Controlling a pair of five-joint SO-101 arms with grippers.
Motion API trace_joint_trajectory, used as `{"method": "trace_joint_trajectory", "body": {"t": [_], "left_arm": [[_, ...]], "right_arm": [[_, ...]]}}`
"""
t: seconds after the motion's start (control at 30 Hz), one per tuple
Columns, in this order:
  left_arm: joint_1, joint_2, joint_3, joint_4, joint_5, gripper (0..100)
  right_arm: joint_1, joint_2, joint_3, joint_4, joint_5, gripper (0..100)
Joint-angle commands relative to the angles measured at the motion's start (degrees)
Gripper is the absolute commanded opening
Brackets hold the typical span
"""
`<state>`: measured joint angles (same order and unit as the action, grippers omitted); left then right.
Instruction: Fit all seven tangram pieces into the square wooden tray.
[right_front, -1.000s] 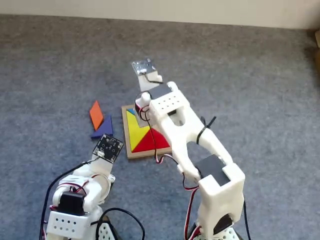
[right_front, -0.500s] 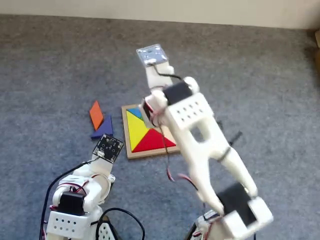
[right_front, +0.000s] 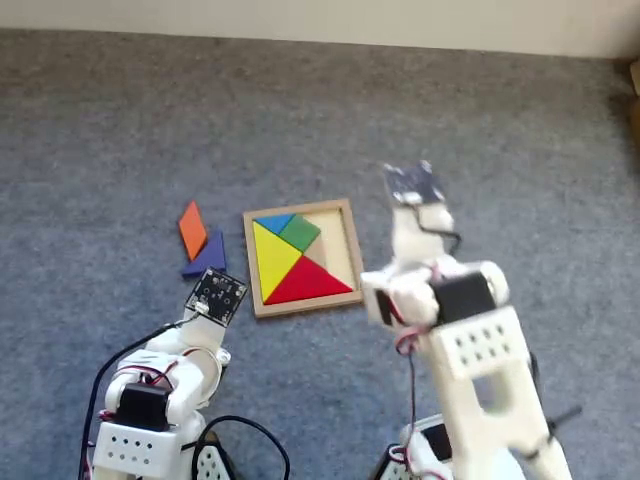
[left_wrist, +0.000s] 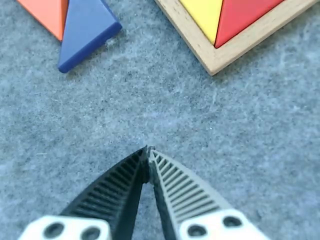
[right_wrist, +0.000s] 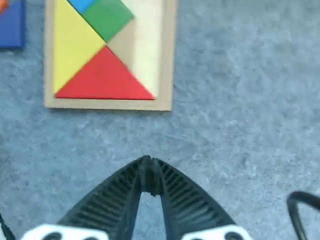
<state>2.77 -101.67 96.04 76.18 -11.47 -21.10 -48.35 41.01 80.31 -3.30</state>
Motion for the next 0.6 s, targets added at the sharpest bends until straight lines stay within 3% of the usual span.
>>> {"method": "trace_joint_trajectory", "body": {"t": [0.0,0.17,0.57], "left_arm": [[-0.5,-2.3,1.1,0.2,0.4,1],[-0.5,-2.3,1.1,0.2,0.4,1],[-0.5,-2.3,1.1,0.2,0.4,1]], "right_arm": [[5.3,-10.3,10.9,-8.5,0.5,0.4],[8.5,-24.0,27.0,-18.2,0.4,0.4],[8.7,-53.8,50.6,-18.9,0.1,0.4]]}}
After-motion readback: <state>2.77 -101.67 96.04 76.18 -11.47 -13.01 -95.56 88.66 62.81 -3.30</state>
